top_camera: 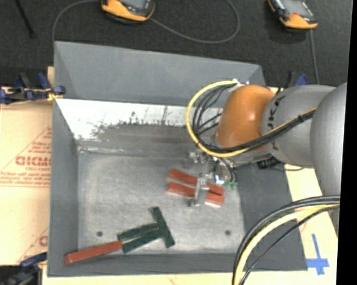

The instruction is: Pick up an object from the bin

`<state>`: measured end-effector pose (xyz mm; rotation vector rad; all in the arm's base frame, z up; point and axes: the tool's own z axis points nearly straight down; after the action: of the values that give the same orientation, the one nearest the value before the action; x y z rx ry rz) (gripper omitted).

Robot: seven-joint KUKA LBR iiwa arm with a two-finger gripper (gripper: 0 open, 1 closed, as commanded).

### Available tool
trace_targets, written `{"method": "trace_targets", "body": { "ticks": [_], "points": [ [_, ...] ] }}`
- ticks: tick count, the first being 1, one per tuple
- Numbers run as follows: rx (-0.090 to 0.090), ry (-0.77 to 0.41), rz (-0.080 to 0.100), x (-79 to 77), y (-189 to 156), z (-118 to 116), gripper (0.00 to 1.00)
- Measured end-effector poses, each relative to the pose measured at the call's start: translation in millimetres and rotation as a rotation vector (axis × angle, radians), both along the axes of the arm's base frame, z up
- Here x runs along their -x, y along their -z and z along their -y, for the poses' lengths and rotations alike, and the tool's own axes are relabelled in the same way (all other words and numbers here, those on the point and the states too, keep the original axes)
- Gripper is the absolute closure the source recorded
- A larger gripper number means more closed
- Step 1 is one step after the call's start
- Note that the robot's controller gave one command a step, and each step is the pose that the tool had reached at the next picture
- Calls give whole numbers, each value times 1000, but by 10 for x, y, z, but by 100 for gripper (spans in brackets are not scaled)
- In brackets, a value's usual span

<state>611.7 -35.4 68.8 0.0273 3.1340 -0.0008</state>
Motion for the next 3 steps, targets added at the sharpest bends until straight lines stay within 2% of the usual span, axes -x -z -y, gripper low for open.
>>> {"method": "trace_targets", "body": {
  "ticks": [2, 3],
  "points": [
    [-1, 2, 2, -34, -21, 5, 0],
    [-1, 3, 2, -36, -27, 5, 100]
  ]
}}
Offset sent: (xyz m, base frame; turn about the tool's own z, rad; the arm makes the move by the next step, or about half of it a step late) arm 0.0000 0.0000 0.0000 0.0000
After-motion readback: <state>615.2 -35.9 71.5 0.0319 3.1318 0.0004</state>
